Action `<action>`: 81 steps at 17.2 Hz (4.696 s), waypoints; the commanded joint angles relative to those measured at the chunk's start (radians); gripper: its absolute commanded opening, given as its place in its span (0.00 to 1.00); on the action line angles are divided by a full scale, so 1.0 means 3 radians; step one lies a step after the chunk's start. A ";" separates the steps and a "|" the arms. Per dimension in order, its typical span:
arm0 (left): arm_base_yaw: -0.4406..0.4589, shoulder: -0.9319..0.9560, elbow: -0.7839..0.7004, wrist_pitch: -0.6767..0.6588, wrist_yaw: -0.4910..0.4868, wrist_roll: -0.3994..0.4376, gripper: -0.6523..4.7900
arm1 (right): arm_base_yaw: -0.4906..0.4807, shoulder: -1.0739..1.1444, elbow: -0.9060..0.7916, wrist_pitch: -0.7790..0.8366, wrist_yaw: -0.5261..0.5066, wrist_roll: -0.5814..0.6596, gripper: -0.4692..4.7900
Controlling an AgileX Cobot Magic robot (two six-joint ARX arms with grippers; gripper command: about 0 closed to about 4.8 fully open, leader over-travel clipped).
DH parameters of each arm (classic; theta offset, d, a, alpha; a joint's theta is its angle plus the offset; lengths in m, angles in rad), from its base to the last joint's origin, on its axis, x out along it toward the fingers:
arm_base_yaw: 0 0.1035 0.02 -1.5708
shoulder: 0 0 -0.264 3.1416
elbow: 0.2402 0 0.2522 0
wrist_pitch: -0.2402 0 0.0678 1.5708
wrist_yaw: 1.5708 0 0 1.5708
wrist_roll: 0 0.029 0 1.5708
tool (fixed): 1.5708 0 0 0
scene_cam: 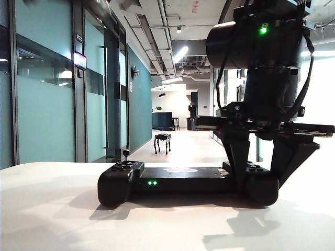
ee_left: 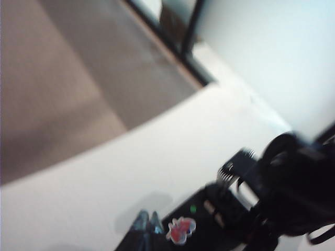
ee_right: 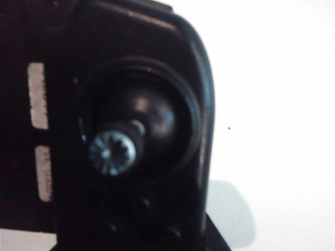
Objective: Push the left joystick on the remote control sitting on the white table forward to make the robot dog walk in a straight line until it approaches the door.
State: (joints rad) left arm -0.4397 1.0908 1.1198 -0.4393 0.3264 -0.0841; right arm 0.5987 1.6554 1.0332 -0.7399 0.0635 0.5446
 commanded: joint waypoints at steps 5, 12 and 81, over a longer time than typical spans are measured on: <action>-0.0001 -0.1130 0.0020 -0.0539 -0.0643 -0.0006 0.11 | 0.0005 -0.0009 -0.0001 0.0037 0.0079 -0.0015 0.59; -0.0001 -0.1406 0.0020 -0.0833 -0.0726 -0.0027 0.11 | 0.0005 -0.0018 0.0117 -0.0216 -0.0172 -0.0249 0.79; 0.1453 -0.3623 -0.3710 0.1732 -0.0914 0.0370 0.11 | 0.0006 -0.2627 -0.0937 0.1250 0.0317 -0.1217 0.09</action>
State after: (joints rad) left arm -0.0036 0.0040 0.0040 0.0841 0.0273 0.0025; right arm 0.6006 0.8711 0.7498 -0.3824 0.1566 0.1825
